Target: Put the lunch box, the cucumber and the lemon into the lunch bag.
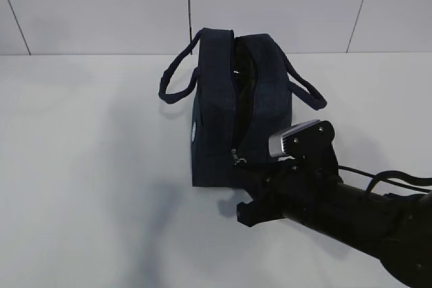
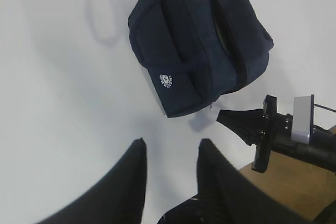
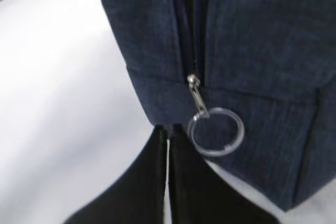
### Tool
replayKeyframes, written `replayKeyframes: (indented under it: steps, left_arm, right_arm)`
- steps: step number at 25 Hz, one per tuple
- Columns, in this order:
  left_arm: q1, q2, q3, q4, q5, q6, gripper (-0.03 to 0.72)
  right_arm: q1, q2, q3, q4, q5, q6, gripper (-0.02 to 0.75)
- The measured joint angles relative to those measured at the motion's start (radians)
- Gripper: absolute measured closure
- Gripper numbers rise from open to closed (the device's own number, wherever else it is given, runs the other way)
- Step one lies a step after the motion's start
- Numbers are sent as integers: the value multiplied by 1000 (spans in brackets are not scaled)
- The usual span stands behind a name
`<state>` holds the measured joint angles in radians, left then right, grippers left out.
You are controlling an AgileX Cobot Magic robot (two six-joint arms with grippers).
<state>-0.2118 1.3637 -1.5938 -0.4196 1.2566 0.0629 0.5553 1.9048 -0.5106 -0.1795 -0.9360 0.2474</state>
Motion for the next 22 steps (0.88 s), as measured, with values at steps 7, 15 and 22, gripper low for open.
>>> replayKeyframes:
  steps: [7, 15, 22]
  left_arm:
    - [0, 0, 0, 0, 0, 0, 453]
    - [0, 0, 0, 0, 0, 0, 453]
    - [0, 0, 0, -2, 0, 0, 453]
  right_arm:
    - [0, -8, -1, 10, 110, 0, 716]
    - [0, -8, -9, 26, 124, -60, 388]
    - [0, 1, -100, -1, 209, -76, 349]
